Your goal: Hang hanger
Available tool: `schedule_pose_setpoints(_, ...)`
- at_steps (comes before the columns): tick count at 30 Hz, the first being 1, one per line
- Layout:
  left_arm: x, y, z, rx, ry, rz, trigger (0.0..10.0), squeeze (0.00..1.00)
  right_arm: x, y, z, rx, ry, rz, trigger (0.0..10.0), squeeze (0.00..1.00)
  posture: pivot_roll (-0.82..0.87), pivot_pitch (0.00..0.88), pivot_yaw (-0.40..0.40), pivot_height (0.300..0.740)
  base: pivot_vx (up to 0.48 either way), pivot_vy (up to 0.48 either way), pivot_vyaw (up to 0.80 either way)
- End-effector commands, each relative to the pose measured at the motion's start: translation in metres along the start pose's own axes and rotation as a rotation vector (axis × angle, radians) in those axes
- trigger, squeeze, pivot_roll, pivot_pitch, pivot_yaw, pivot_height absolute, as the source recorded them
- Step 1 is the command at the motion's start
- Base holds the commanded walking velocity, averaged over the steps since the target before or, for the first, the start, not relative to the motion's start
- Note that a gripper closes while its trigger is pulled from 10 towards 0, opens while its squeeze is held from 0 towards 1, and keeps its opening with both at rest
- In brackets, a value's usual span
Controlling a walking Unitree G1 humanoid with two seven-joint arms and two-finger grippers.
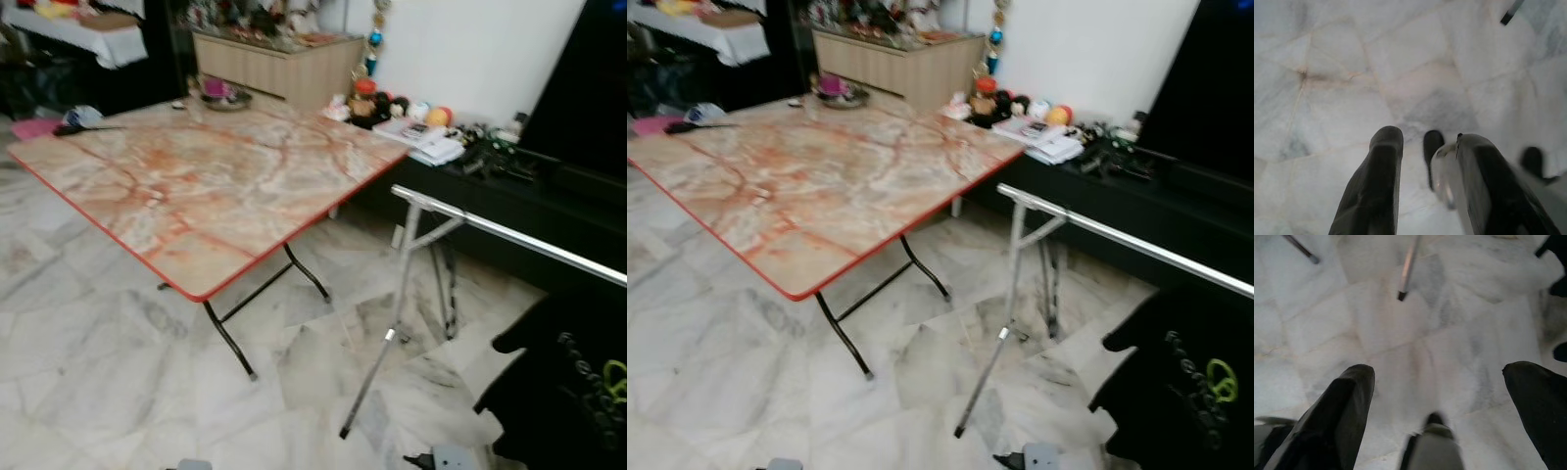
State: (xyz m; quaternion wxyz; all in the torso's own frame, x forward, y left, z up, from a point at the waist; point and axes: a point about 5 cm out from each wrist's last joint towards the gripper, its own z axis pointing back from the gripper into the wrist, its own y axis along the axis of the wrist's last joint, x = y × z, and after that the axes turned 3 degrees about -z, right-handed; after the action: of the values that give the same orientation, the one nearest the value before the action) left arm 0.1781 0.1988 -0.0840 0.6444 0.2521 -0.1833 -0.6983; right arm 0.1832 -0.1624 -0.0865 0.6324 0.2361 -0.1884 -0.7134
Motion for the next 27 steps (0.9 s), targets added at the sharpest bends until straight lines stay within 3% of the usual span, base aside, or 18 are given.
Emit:
schedule_pose_setpoints(1,0.0055,-0.0018,-0.0002,-0.016,-0.013,0.010,10.0,0.00,0.0084,-0.0005,0.0010,-0.001,-0.028,-0.007,10.0,0.00,0.16,0.000,-0.024,0.740,0.000,0.000,0.00)
schedule_pose_setpoints(10,0.0065,-0.0017,-0.0004,-0.018,-0.009,0.028,10.0,0.00,0.0085,0.0006,0.0007,-0.005,-0.023,0.003,10.0,0.00,0.18,0.000,-0.036,0.740,0.000,0.000,0.00)
schedule_pose_setpoints(27,0.0079,0.0002,-0.0008,-0.014,-0.013,0.043,10.0,0.00,0.0092,0.0023,0.0004,-0.010,-0.022,0.016,10.0,0.00,0.16,0.000,-0.034,0.740,0.000,0.000,-0.76)
